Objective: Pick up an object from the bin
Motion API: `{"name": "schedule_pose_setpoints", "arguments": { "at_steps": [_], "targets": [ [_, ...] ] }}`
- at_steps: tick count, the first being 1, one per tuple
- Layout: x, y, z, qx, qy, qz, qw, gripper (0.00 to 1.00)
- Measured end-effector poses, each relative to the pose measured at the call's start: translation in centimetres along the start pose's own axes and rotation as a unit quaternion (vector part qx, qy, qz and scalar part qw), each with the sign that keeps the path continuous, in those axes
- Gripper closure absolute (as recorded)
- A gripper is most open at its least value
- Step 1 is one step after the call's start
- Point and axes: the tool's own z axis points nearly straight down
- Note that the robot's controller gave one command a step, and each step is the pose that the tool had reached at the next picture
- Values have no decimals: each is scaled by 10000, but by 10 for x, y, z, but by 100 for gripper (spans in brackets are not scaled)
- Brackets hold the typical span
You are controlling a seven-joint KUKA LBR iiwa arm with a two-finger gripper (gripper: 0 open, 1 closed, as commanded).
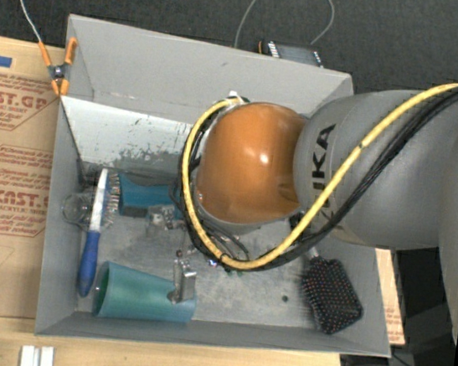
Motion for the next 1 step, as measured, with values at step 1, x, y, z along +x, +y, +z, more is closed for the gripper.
{"name": "schedule_pose_setpoints", "arguments": {
  "at_steps": [1],
  "targets": [
    [-9,-56,-53,12,-45,143,9999,0]
  ]
}}
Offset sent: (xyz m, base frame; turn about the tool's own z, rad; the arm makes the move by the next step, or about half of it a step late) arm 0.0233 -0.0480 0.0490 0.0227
